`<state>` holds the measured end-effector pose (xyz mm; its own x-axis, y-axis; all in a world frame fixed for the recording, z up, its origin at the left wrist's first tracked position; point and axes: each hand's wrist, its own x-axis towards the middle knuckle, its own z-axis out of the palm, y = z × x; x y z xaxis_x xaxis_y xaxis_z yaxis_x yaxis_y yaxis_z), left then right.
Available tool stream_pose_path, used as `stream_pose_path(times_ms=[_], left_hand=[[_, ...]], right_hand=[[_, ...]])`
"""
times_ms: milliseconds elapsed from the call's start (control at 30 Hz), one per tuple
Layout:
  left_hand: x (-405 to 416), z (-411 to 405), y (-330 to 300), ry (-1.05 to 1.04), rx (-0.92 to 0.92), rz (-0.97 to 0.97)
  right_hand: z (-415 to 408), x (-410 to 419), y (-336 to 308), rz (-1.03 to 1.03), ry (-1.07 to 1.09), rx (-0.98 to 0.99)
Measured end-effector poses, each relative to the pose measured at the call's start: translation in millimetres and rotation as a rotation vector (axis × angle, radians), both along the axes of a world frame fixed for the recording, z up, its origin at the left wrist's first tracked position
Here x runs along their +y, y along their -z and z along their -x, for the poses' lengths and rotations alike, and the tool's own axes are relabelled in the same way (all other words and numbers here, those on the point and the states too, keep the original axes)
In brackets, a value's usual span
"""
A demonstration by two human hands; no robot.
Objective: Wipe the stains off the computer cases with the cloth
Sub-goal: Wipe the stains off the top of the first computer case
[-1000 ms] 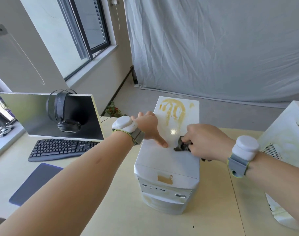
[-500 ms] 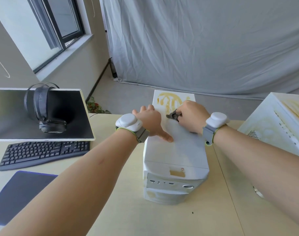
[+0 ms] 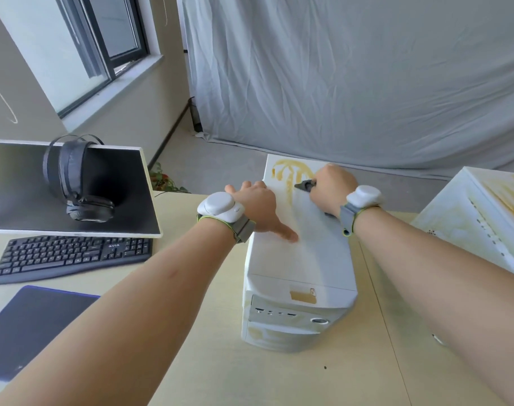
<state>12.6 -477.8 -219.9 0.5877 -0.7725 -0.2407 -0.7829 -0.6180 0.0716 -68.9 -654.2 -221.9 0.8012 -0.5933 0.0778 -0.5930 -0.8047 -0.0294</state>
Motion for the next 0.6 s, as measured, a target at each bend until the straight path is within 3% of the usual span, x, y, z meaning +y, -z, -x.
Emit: stream_pose_path(times_ms=[133,300,467,600], left_hand=[[-0.3,-2.4,-8.4,-0.025,0.060,-0.004],[6.6,-11.4,-17.8,0.017,0.165,-0.134],[-3.8,-9.1,-19.8,-0.049,0.111,-0.234],[-8.5,-5.3,-22.4,-0.064,0.105,-0.252]], right_hand=[[-2.7,27.9,-3.1,-0.053,-0.215,-0.002],[46.5,23.6,-7.9,-0.269,-0.477,0.084],[75.8,-10.2,-28.3,-0.551,-0.539,0.251],[54.3,-29.0,-36.6,-0.871,-0.437,0.031]])
